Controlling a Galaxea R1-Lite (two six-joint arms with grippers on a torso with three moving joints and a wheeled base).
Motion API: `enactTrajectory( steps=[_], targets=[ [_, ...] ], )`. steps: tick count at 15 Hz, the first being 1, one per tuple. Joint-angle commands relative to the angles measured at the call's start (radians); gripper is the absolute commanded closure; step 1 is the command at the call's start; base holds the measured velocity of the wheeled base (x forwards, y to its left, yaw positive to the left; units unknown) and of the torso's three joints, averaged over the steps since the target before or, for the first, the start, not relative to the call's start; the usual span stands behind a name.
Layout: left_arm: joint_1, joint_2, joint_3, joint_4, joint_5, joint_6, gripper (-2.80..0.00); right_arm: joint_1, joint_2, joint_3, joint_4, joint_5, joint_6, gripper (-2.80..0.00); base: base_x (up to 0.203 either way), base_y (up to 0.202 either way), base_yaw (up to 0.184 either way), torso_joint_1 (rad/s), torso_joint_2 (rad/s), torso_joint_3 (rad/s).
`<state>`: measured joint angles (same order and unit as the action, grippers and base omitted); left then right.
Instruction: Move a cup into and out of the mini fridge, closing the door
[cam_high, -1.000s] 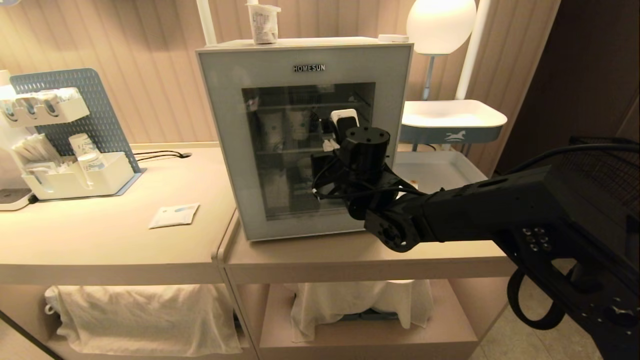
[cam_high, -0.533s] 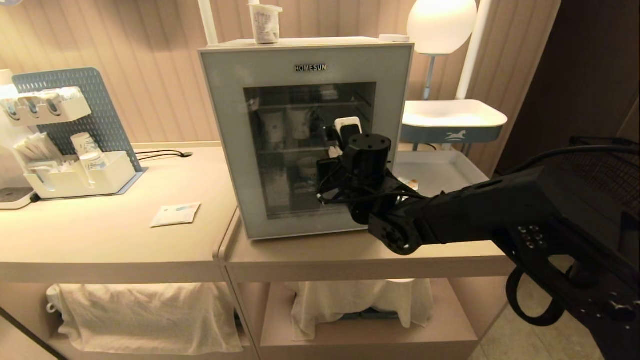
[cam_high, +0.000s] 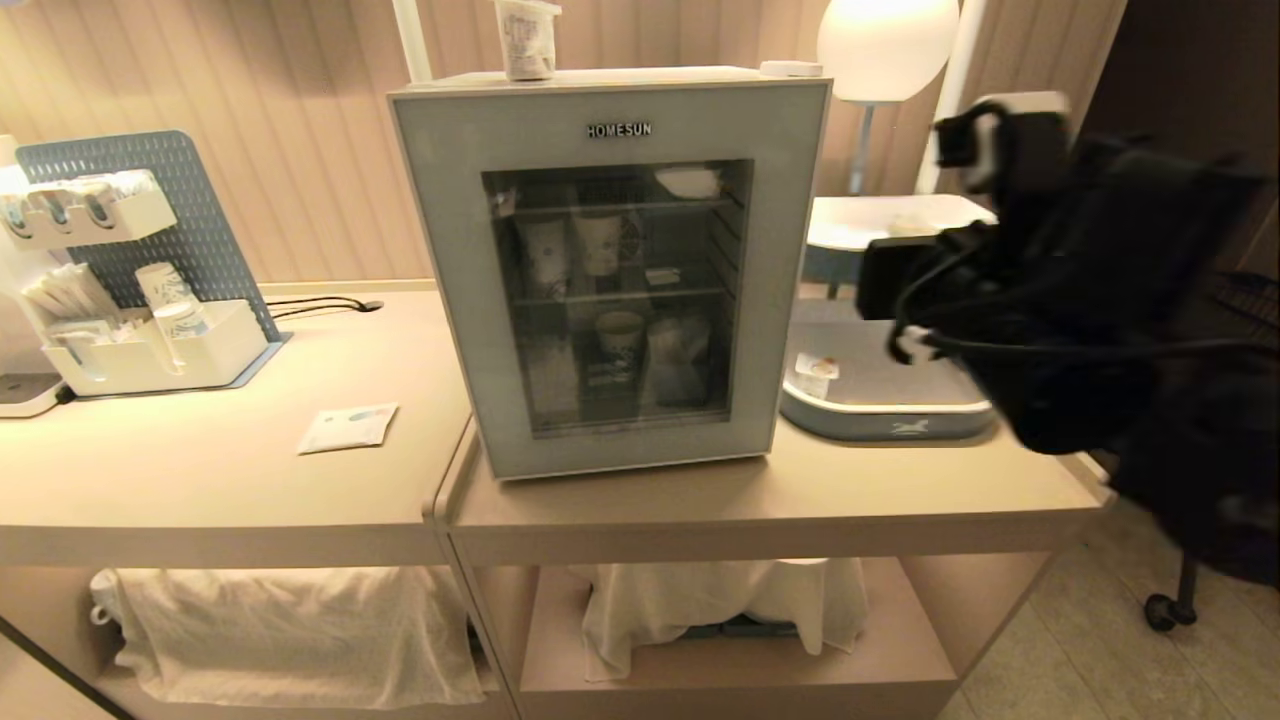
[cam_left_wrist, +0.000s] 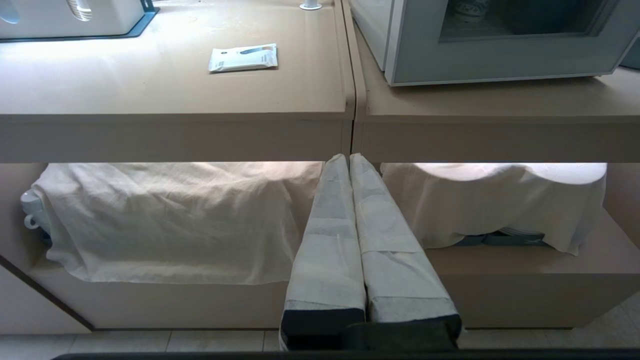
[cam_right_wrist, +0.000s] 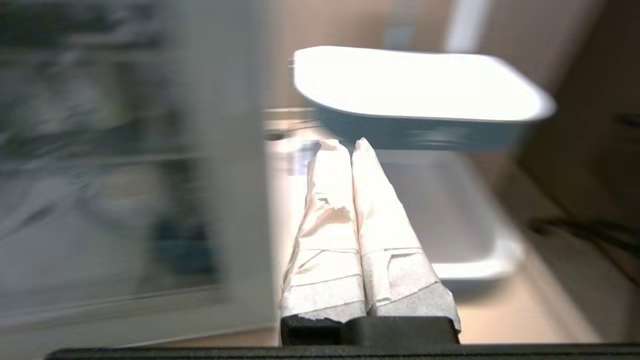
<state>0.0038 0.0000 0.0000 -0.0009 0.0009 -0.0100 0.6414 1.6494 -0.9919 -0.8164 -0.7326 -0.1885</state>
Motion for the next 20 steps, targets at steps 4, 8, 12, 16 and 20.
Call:
enactTrajectory(
  steps=[4, 8, 12, 16, 20],
  targets=[
    [0.001, 0.002, 0.000, -0.001, 0.001, -0.001, 0.00, -0.340, -0.702, 0.271, 0.203, -0.087, -0.007, 0.00, 0.000, 0.000, 0.000, 0.000, 0.00, 0.000],
    [0.001, 0.002, 0.000, -0.001, 0.001, -0.001, 0.00, -0.581, -1.147, 0.517, 0.326, -0.007, -0.006, 0.00, 0.000, 0.000, 0.000, 0.000, 0.00, 0.000],
    [0.001, 0.002, 0.000, -0.001, 0.001, -0.001, 0.00, -0.610, -1.474, 0.797, 0.413, 0.096, 0.044, 0.00, 0.000, 0.000, 0.000, 0.000, 0.00, 0.000],
    [0.001, 0.002, 0.000, -0.001, 0.001, 0.001, 0.00, -0.631, -1.659, 0.969, 0.500, 0.522, 0.146, 0.00, 0.000, 0.000, 0.000, 0.000, 0.00, 0.000],
    [0.001, 0.002, 0.000, -0.001, 0.001, 0.001, 0.00, -0.635, -1.650, 0.938, 0.938, 0.709, 0.247, 0.00, 0.000, 0.000, 0.000, 0.000, 0.00, 0.000]
  ],
)
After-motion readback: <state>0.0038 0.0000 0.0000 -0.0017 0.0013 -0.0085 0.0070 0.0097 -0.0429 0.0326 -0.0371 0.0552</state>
